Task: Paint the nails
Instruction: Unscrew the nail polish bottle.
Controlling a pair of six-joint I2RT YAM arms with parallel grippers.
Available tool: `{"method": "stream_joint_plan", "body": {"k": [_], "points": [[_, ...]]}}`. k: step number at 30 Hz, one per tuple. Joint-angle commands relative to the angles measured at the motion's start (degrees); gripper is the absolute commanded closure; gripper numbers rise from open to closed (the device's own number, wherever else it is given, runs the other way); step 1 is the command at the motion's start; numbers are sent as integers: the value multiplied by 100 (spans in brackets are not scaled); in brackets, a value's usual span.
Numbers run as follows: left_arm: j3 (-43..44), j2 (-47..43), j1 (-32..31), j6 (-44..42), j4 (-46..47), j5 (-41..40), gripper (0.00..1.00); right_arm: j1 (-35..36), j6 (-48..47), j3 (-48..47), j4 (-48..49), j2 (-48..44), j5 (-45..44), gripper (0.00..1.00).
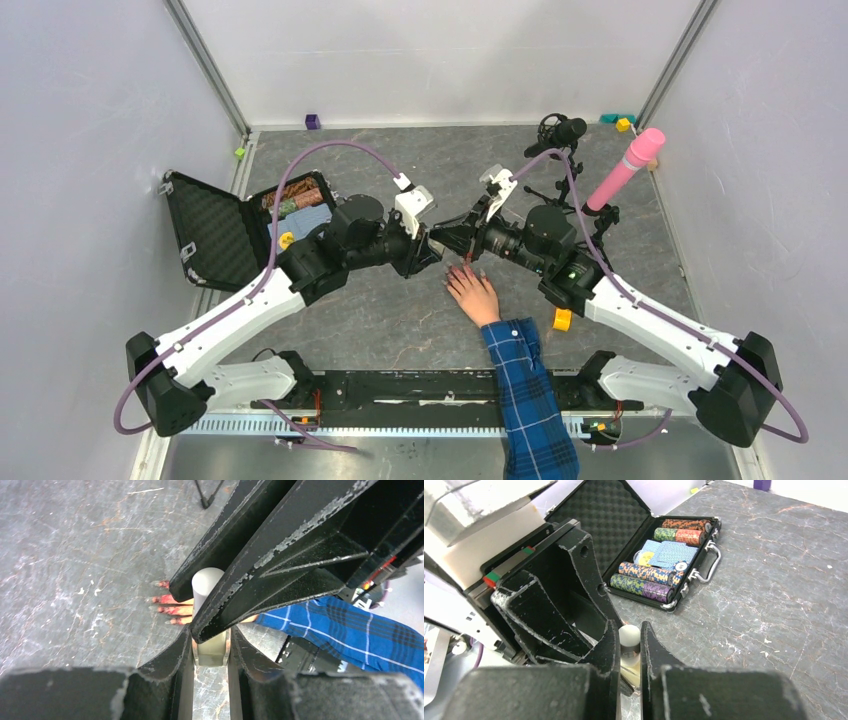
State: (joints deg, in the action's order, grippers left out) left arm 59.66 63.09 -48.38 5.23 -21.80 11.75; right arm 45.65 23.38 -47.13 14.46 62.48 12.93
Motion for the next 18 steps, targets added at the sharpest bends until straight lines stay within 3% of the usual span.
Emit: {"method": "stream_joint_plan", "body": {"k": [1,9,18], "points": [[270,-203,100,44,375,1164,98,-382,-538,-138,-218,-208,340,100],[301,-370,99,-102,449,2497,98,-725,-996,-86,-158,-603,2005,100],[292,-398,101,-58,660,4000,98,-909,-869,-78,373,-630,4092,100]]}}
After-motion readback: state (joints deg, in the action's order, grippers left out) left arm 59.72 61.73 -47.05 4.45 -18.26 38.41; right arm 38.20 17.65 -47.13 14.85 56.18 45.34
